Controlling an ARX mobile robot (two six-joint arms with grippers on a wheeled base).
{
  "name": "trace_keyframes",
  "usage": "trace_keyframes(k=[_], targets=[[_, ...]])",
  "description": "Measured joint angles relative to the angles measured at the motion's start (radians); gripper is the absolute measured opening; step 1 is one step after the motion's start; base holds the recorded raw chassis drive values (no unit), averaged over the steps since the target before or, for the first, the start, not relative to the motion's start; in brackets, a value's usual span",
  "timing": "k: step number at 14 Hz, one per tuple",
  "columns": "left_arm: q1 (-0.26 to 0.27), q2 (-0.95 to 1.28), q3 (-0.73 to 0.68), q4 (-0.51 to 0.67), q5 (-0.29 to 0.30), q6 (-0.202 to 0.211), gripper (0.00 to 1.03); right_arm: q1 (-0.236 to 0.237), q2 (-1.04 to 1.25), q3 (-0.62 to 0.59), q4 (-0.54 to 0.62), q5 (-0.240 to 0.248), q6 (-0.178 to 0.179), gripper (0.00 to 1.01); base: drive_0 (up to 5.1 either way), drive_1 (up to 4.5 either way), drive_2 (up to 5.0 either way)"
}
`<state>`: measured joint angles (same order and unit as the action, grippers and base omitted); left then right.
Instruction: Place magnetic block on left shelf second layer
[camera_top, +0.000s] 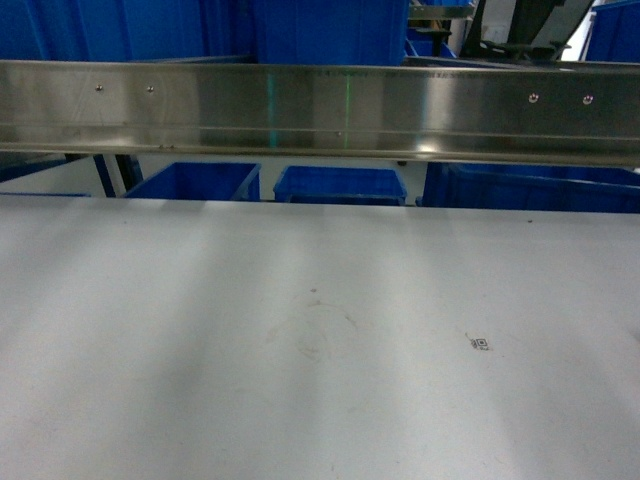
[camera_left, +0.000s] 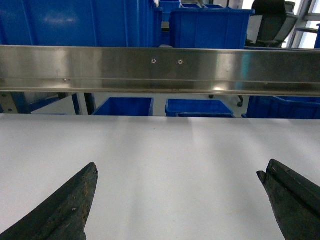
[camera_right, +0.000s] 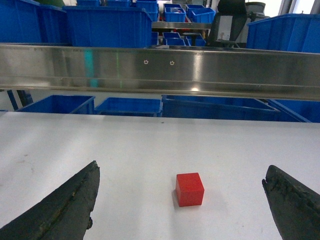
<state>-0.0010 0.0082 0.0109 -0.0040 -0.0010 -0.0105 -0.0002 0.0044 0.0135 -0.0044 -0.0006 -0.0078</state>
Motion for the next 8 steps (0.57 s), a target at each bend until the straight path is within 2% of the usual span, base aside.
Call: trace_keyframes(k=[8], targets=[[0.0,0.0,0.0,0.0,0.0,0.0,0.98,0.0,0.0,0.0,0.0,0.0,0.0,0.98,0.0,0.0,0.0]])
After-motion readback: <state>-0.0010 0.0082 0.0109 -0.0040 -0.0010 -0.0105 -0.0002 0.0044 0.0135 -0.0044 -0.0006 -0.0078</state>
